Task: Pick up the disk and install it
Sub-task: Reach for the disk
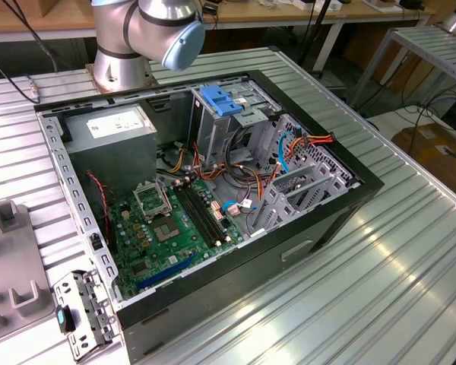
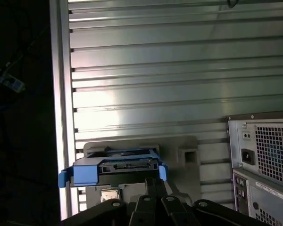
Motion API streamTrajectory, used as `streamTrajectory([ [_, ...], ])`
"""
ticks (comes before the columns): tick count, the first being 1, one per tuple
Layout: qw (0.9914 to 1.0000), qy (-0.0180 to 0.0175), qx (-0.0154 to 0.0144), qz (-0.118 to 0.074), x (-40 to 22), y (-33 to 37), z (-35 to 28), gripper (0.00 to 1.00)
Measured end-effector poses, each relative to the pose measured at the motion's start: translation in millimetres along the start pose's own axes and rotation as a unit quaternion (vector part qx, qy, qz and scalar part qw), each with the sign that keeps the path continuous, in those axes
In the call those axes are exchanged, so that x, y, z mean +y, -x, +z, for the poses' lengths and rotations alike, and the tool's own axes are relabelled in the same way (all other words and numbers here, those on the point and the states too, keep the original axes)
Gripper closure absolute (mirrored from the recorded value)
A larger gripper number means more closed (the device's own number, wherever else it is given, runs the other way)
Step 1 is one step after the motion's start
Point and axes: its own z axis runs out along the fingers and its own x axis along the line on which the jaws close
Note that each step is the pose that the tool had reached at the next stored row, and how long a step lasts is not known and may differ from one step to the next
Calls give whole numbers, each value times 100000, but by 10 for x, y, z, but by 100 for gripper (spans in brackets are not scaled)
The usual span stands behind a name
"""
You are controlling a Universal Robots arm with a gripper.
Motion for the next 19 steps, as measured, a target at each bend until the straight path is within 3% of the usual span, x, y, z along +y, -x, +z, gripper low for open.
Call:
streamTrajectory([
  [13,100000,-1,16,2,8,-246,2,89],
  [19,100000,-1,23,-8,6,-292,2,89],
])
